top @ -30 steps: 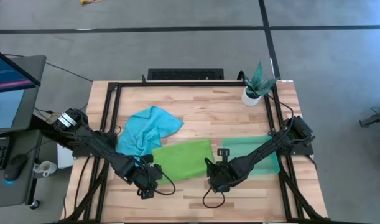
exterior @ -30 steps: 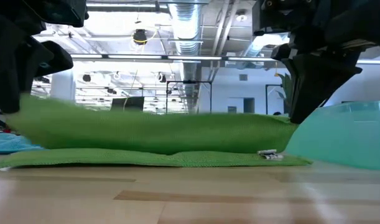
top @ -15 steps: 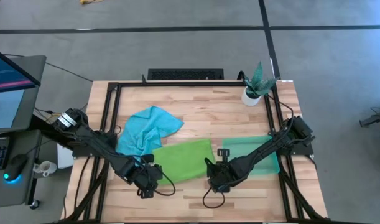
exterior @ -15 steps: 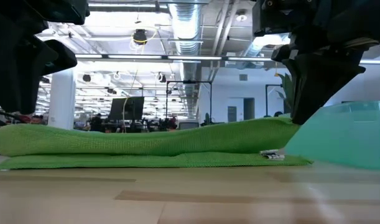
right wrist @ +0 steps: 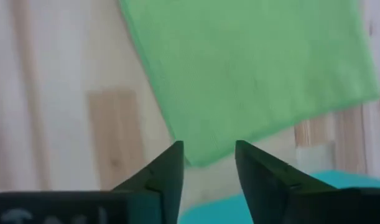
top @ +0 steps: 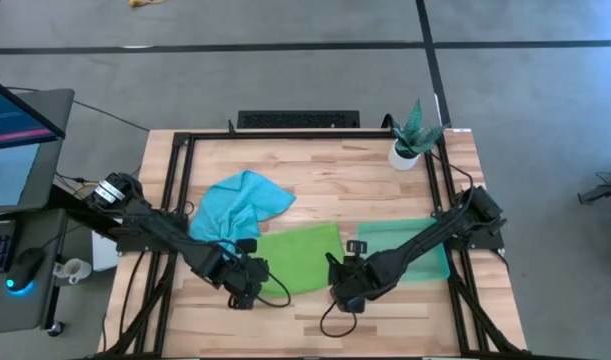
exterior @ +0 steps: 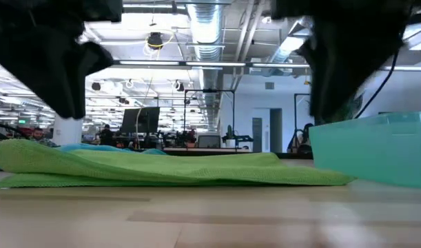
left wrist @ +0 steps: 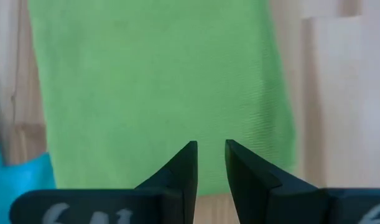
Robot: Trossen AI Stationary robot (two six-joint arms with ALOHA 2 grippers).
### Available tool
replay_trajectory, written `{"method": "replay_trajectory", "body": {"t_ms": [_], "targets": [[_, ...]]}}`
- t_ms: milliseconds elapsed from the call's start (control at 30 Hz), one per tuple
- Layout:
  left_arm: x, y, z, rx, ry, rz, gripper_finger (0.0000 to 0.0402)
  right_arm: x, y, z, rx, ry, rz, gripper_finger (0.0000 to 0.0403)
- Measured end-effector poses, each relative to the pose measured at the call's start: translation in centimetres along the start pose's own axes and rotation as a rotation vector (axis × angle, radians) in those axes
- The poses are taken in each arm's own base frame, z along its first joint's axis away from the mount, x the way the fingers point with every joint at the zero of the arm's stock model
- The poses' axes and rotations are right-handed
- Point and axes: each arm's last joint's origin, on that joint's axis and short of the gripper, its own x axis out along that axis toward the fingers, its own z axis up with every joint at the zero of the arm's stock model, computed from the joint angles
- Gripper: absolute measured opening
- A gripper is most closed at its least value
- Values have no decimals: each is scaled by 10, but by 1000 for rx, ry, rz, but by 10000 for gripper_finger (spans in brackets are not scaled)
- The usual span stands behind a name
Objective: Roll microfiber towels into tight, uniform cylinder then place into a basket
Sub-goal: Fold the green towel
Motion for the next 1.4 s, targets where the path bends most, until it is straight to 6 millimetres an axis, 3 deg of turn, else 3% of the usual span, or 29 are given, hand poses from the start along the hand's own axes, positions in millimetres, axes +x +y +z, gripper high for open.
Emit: {"method": "replay_trajectory", "body": {"t_ms": [133, 300, 400, 500, 733, 1033, 1400], "targets": [[-4, -1, 6, 38, -37, 25, 72, -22, 2, 14, -57, -52, -13, 173], [-4, 1, 12, 31, -91, 54, 72, -42, 4, 16, -143, -166, -195, 153], [-1, -2, 15, 34, -164, 20, 72, -44, 10, 11, -133, -234, -288, 137], [7, -3, 13, 50, -231, -7, 72, -33, 14, 5, -139, -272, -353, 122], [30, 23, 9, -18, -272, -7, 72, -23, -4, -3, -97, -181, -433, 92], [53, 45, -16, -128, -182, -68, 72, -45, -31, -5, 13, -193, -498, 68], [58, 37, -38, -275, -114, -109, 72, -60, -36, -7, 113, -291, -498, 67]]}}
